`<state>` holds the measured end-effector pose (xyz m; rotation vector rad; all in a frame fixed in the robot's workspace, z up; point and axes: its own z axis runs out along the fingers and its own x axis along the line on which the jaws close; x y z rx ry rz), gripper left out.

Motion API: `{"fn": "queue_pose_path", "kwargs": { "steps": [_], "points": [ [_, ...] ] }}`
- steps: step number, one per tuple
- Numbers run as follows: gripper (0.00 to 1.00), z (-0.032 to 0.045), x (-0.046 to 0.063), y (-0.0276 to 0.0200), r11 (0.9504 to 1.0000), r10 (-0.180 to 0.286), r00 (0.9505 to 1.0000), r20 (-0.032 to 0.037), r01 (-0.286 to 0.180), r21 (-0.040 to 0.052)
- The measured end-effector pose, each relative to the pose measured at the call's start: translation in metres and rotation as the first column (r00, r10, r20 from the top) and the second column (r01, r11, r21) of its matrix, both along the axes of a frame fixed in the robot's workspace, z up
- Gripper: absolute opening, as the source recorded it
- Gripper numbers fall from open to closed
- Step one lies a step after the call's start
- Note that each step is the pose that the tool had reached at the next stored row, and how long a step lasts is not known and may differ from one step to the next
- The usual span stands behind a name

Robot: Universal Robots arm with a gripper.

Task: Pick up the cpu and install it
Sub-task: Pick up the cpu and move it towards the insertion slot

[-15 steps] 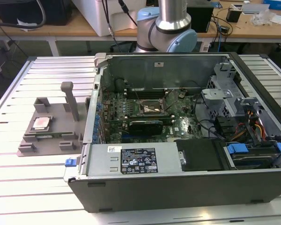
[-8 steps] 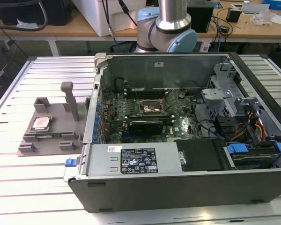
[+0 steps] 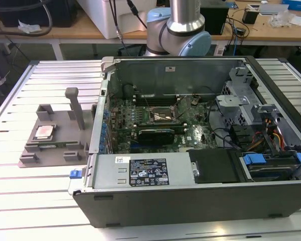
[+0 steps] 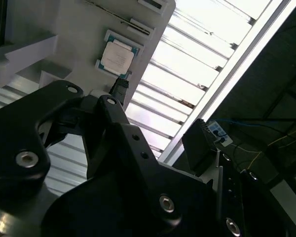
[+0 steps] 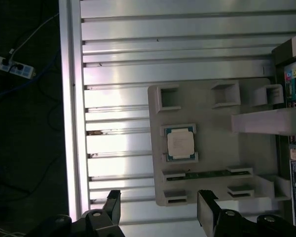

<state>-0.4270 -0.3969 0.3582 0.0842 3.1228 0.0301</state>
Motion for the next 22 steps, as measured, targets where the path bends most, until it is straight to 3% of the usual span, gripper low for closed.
{"fn": "queue_pose_path", "kwargs": {
  "steps": [22],
  "points": [
    [0.72,-0.0166,0.002,0.0000,1.0000,0.000,1.0000,-0.0004,0.000,0.0001]
  ]
}}
